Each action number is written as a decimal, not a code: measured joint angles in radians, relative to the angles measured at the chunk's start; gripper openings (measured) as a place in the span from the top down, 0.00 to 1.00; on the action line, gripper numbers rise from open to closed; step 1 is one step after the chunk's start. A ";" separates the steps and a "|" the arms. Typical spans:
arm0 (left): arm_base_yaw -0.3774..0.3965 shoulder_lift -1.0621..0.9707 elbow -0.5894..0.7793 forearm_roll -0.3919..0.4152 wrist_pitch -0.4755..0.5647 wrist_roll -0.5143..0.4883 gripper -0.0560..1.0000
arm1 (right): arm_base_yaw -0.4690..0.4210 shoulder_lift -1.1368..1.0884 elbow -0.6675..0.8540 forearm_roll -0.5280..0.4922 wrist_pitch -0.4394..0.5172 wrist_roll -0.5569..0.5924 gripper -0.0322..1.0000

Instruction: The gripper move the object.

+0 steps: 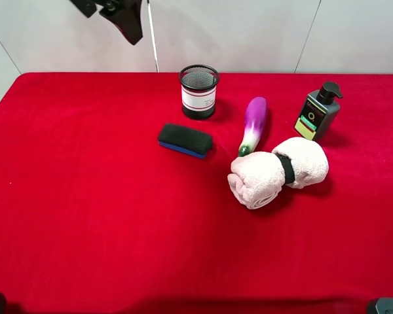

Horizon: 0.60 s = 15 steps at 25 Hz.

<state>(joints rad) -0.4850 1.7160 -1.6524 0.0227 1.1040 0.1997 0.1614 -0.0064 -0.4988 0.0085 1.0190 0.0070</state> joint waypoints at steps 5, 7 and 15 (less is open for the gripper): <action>0.000 -0.036 0.006 0.000 0.078 -0.079 0.07 | 0.000 0.000 0.000 0.000 0.000 0.000 0.30; 0.000 -0.058 0.020 0.000 0.087 -0.117 0.07 | 0.000 0.000 0.000 0.000 0.000 0.000 0.30; 0.000 -0.122 0.050 0.031 0.088 -0.229 0.07 | 0.000 0.000 0.000 0.000 0.000 0.000 0.30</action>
<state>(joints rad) -0.4850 1.5939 -1.6024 0.0541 1.1919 -0.0289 0.1614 -0.0064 -0.4988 0.0085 1.0190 0.0070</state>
